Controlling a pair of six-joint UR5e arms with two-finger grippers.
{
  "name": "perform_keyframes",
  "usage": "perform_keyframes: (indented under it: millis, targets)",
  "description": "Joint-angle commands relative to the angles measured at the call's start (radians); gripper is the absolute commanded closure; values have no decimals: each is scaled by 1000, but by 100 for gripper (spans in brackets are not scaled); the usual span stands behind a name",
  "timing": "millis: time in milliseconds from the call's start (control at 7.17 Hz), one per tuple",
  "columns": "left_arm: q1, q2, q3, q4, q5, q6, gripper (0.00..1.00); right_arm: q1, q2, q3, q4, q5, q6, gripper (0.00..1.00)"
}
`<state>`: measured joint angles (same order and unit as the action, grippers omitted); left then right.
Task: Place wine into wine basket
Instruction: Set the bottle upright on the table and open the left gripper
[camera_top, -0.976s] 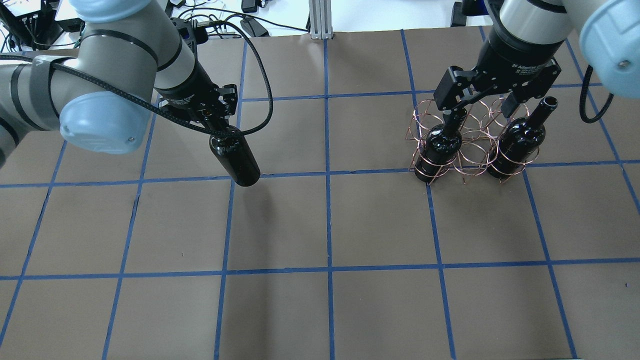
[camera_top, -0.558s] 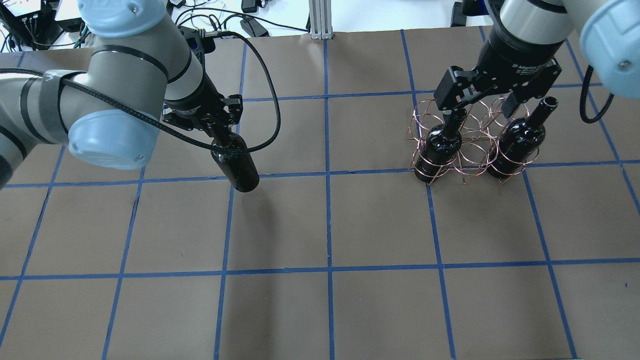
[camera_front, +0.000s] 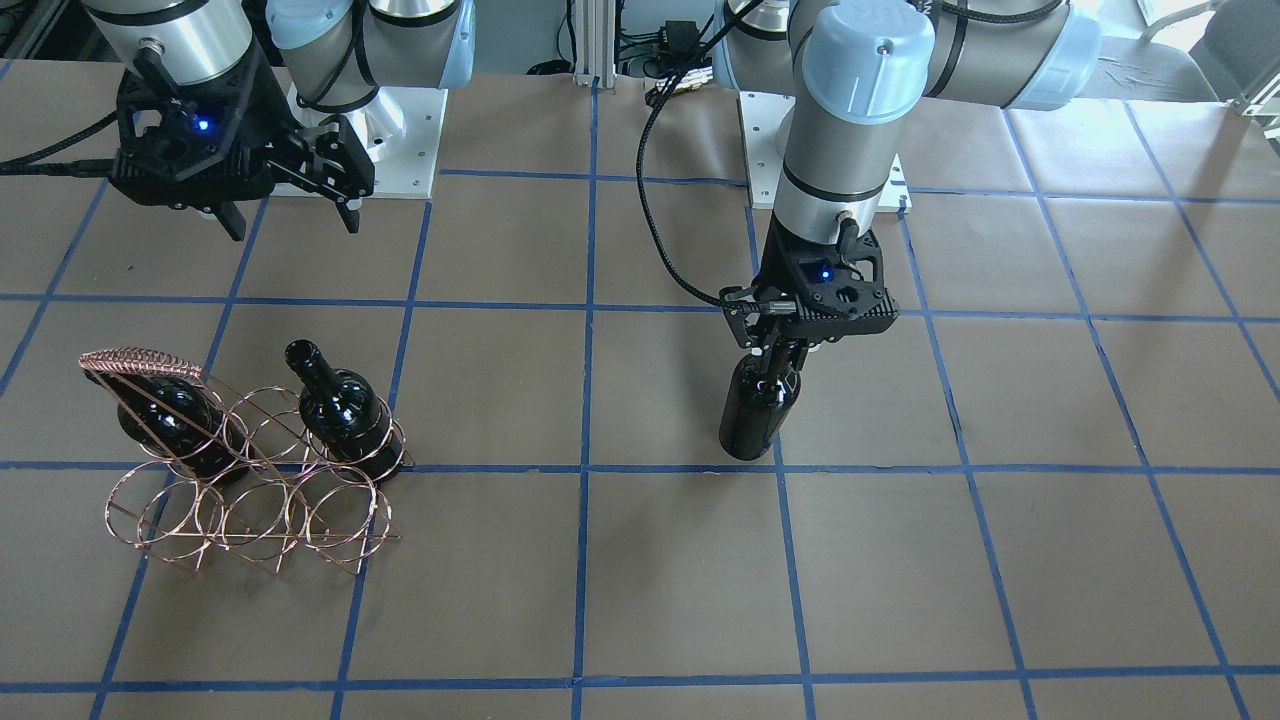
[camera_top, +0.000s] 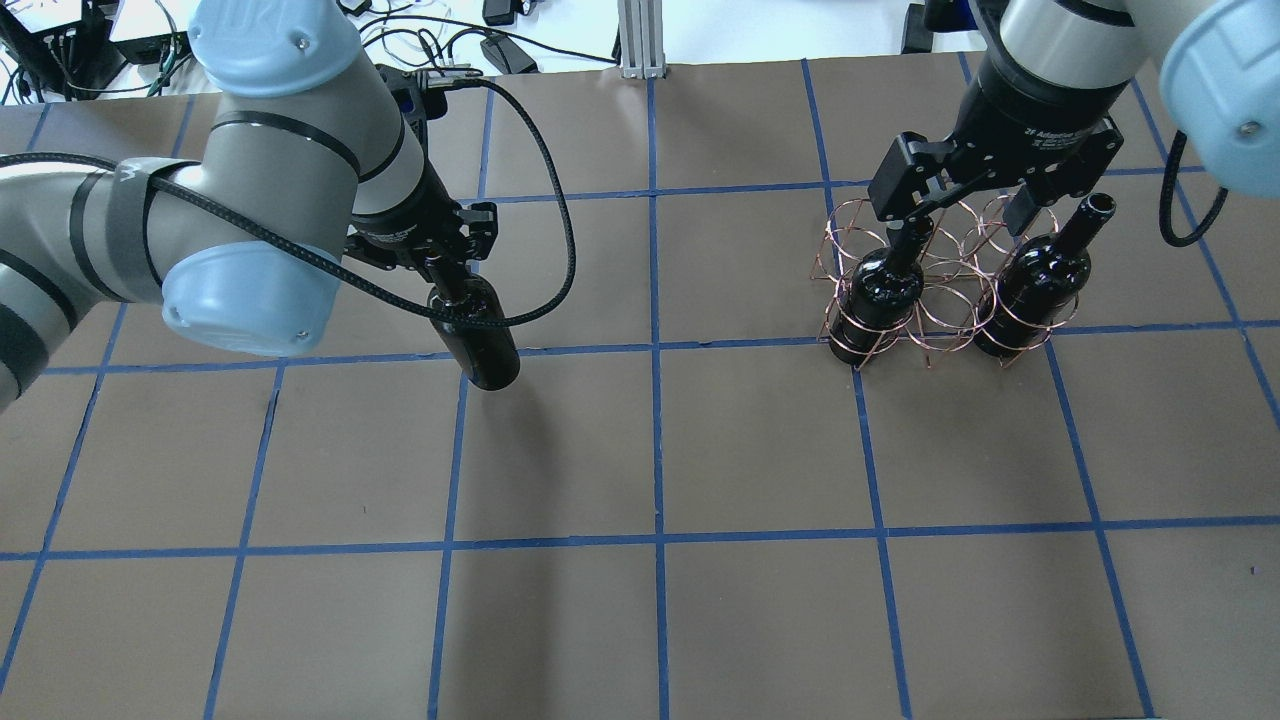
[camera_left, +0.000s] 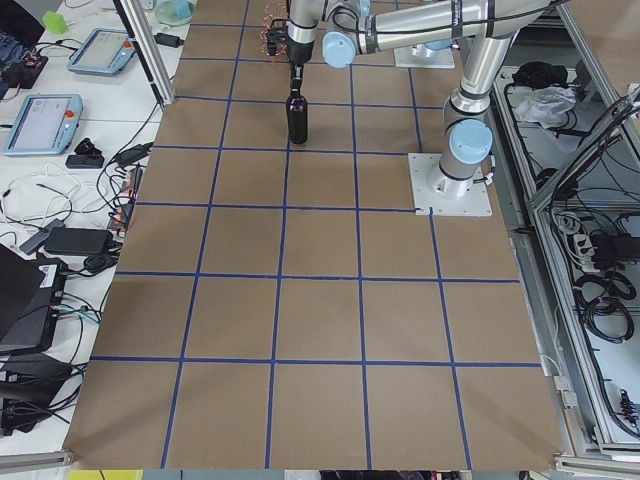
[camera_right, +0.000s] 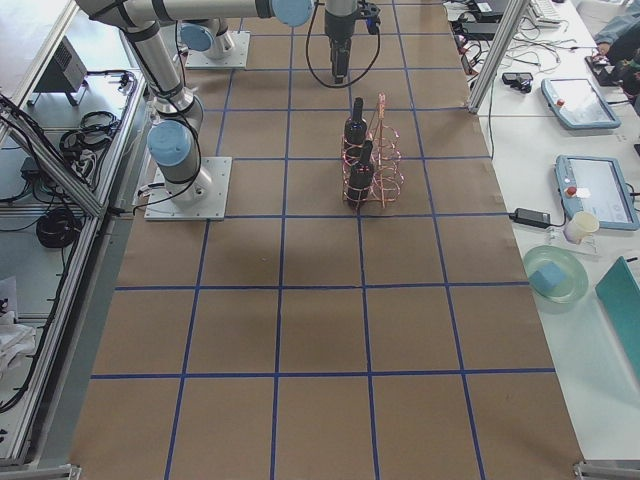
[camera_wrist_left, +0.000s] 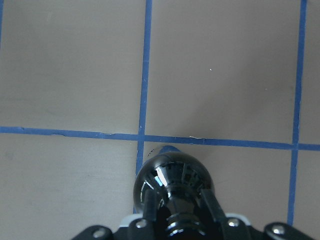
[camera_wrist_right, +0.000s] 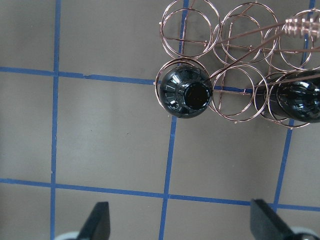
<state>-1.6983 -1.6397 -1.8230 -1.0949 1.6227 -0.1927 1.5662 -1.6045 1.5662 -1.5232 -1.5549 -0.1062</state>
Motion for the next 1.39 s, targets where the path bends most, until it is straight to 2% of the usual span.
perform_keyframes:
  millis: [0,139,279,558,697,837,976,1255]
  targets:
    - [-1,0,-5,0,-1,2,99,0,0,8,2,1,2,0]
    - [-1,-6,-5,0,-15,3,35,2,-2,8,0,-1,-10,0]
    - [-1,-6,-2,1,-18,3,0,5,-3,9,5,4,2,0]
    - [-1,12,30,-51,-7,7,0,6,-5,11,2,15,9,0]
    - [8,14,89,-66,-3,7,0,9,-8,9,-11,19,11,0]
    - [17,15,175,-159,0,7,0,20,-9,0,-11,25,32,0]
    - [43,15,265,-272,0,7,0,50,-9,-3,-9,70,125,0]
    - [190,15,315,-313,-16,187,0,206,8,-28,-17,75,343,0]
